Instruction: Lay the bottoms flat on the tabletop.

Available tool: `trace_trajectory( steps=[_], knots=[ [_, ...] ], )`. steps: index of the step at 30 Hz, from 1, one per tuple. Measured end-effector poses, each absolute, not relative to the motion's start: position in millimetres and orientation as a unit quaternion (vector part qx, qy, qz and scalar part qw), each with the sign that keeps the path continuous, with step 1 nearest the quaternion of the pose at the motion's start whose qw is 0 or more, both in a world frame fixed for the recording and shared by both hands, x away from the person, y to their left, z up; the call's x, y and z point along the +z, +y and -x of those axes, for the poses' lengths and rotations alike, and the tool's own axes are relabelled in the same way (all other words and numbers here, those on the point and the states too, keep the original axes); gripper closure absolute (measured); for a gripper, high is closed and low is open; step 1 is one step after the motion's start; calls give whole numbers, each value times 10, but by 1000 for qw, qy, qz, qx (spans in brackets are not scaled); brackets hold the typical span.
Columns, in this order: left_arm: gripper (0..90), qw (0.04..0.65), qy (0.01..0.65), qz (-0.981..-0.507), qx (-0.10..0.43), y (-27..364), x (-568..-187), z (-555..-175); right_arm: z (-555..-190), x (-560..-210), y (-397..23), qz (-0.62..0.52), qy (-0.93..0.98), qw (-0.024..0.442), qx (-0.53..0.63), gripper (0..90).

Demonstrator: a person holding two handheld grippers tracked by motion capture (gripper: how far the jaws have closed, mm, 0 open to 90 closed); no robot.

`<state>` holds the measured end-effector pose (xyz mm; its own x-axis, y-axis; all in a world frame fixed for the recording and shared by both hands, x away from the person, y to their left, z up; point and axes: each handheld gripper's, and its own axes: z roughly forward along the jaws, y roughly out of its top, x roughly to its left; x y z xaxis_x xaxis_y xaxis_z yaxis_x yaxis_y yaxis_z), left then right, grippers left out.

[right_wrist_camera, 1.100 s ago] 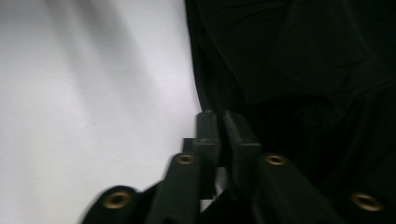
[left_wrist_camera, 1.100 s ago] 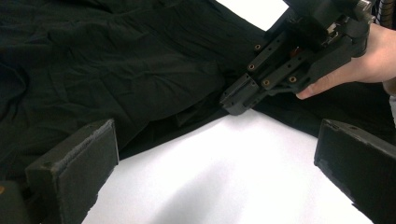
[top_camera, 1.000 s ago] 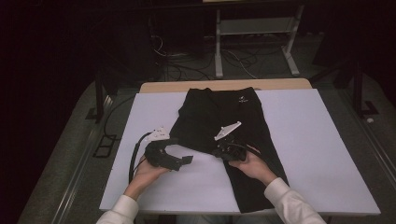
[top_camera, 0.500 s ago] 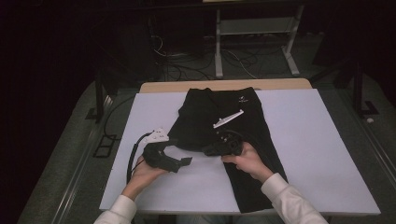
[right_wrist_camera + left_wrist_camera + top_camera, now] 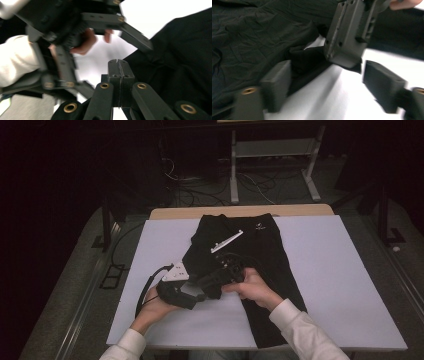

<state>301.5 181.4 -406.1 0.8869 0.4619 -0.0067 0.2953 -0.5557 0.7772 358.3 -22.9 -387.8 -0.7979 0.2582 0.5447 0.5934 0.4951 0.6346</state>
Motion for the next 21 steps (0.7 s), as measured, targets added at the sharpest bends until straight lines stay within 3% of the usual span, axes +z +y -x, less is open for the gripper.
trace_trajectory(
  steps=[3, 6, 7, 9, 12, 14, 21],
  knots=[
    [477, 402, 200, -887, 112, 1797, -4061, -2972, -3560, -3852, -170, 243, -841, 206, -436, 888],
    [638, 385, 183, -898, 112, 1785, -4060, -2924, -3546, -3832, -126, 239, -839, 214, -440, 888],
    [779, 380, 176, -902, 108, 1786, -4059, -2913, -3539, -3830, -110, 240, -836, 220, -441, 881],
    [824, 371, 167, -908, 100, 1787, -4063, -2892, -3537, -3836, -105, 239, -835, 222, -442, 875],
    [869, 350, 150, -921, 87, 1784, -4121, -2818, -3527, -3837, -156, 257, -826, 214, -453, 694],
    [869, 341, 140, -925, 88, 1784, -4139, -2795, -3522, -3853, -232, 279, -822, 188, -459, 661],
    [869, 323, 103, -936, 89, 1761, -4239, -2715, -3483, -4150, -347, 327, -832, 158, -420, 552]
  ],
)
